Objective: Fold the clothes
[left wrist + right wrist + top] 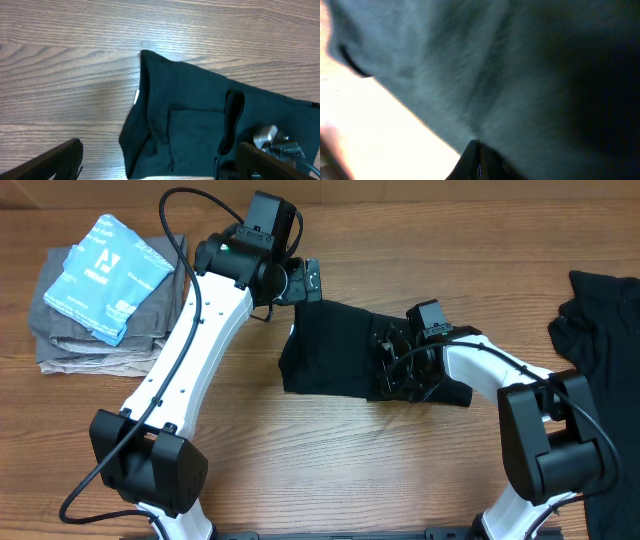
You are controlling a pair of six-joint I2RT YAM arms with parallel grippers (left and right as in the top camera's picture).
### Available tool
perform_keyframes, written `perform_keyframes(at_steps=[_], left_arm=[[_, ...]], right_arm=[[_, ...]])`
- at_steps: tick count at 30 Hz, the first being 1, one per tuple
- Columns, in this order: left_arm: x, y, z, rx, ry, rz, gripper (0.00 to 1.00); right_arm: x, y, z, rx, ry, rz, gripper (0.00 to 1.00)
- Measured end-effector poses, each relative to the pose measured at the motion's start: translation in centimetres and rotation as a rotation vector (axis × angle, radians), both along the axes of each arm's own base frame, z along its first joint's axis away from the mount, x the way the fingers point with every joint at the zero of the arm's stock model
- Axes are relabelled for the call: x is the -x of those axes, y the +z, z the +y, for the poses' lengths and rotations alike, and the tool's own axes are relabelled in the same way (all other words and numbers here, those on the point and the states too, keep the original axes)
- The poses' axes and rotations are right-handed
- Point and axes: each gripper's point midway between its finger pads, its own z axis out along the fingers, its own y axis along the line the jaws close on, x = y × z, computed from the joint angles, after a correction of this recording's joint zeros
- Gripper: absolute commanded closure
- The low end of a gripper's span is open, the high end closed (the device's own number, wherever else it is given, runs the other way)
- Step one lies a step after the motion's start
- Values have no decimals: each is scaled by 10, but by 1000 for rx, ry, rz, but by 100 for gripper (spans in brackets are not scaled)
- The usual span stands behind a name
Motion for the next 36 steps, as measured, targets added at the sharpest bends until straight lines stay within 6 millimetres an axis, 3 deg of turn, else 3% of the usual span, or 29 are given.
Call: perform_keyframes(at_steps=[2,4,9,12,19,25,30,35,36], left_arm=[[0,0,0,0,0,0,0],[0,0,0,0,0,1,0],[0,0,0,0,0,1,0],[0,0,0,0,-1,0,0],[0,0,0,0,0,0,0],[0,0,0,0,0,0,0],[0,0,0,0,-1,0,0],[0,0,0,0,0,0,0],[0,0,0,0,-1,1,0]], right_arm=[[5,15,4,-39,-3,65,96],[-5,36,6,-76,-19,76,96],[-67,107,-5,-169,-82,-78,96],[-90,127,-15,-179,-121,-177,96],[-104,108,-17,-110,-170,-205,96],[-112,56,-10,-69,-170,-201,94],[-106,20,-10,-58,-174,-142,78],[-106,38,-8,-99,-167,-158,75],[-108,59,-15,-106,-185,-170,71]])
